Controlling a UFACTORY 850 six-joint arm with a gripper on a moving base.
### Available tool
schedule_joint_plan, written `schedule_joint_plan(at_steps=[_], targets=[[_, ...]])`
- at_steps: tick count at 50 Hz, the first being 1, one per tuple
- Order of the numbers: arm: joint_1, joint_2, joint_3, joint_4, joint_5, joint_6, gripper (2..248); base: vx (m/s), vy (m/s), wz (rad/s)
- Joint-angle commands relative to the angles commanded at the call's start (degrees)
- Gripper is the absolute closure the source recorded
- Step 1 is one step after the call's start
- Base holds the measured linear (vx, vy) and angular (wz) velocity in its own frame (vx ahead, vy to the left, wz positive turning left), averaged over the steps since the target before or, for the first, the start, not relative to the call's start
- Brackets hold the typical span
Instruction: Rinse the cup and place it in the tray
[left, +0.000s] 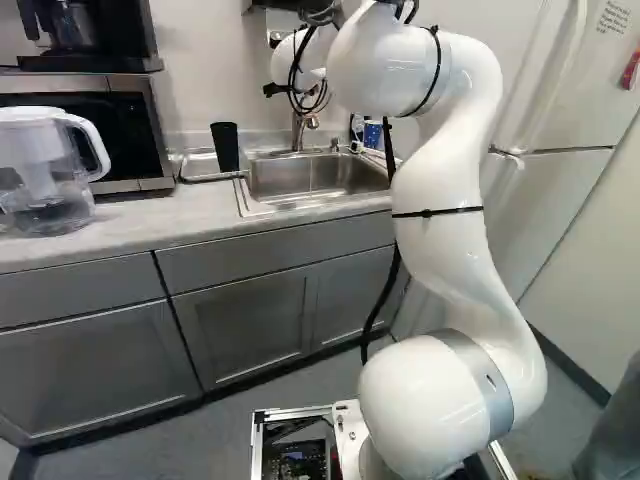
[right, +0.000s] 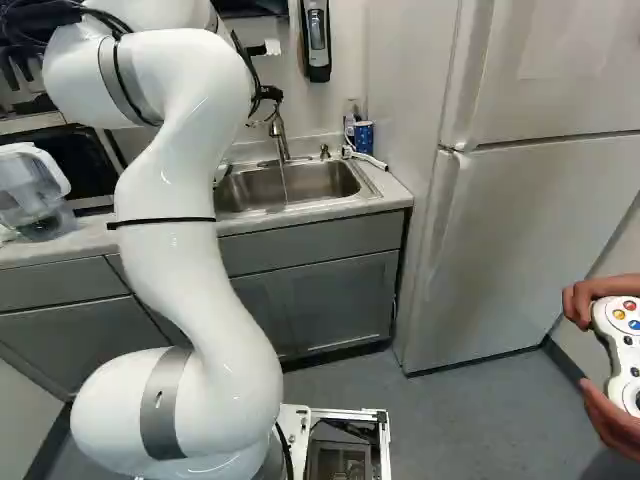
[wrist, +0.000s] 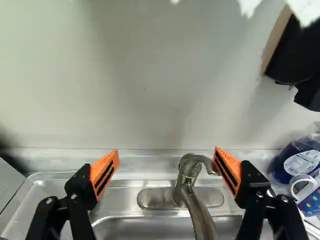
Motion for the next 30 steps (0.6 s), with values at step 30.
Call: schedule_joint_plan(at_steps=[30], targets=[[0.08,1.04,1.33,0.00,-2.49,0.00,3,0.000,0.000,0.000]])
